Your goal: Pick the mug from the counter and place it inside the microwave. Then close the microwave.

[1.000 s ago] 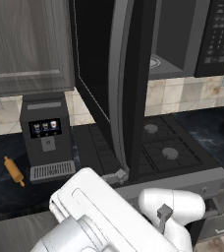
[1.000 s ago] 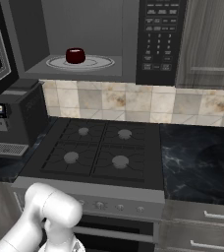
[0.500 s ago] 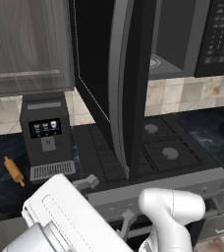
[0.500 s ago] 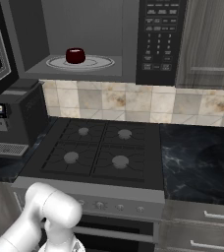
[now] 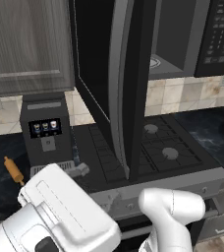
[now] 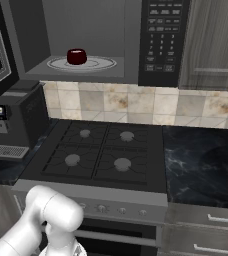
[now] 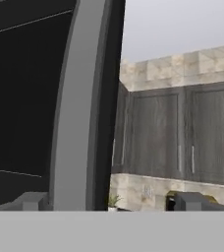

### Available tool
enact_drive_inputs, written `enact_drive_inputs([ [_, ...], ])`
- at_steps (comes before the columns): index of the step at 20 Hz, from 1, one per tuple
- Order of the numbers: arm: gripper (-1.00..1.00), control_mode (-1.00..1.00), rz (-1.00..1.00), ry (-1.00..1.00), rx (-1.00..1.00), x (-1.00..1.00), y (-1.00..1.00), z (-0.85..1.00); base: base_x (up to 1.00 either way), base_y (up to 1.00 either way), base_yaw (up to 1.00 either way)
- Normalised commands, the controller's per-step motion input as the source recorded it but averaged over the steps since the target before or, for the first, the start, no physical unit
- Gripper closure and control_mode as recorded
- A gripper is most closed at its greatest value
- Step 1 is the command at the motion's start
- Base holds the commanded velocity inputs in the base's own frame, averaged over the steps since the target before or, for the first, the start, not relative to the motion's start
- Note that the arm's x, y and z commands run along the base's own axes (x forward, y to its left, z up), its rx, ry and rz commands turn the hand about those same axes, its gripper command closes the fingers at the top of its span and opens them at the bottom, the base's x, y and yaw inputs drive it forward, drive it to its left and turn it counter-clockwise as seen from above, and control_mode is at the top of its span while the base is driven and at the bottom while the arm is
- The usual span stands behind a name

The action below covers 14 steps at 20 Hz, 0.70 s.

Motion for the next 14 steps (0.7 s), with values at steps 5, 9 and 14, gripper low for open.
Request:
enact_drive_inputs([
  [5,-1.00,-1.00,0.00,0.11,-0.02,0.57,0.04,-0.15,0.00,0.00,0.00],
  [9,-1.00,-1.00,0.00,0.08,-0.01,0.43,0.23,-0.14,0.00,0.00,0.00],
  [14,-1.00,-1.00,0.00,0.06,-0.02,0.36,0.30,-0.03,0.00,0.00,0.00],
])
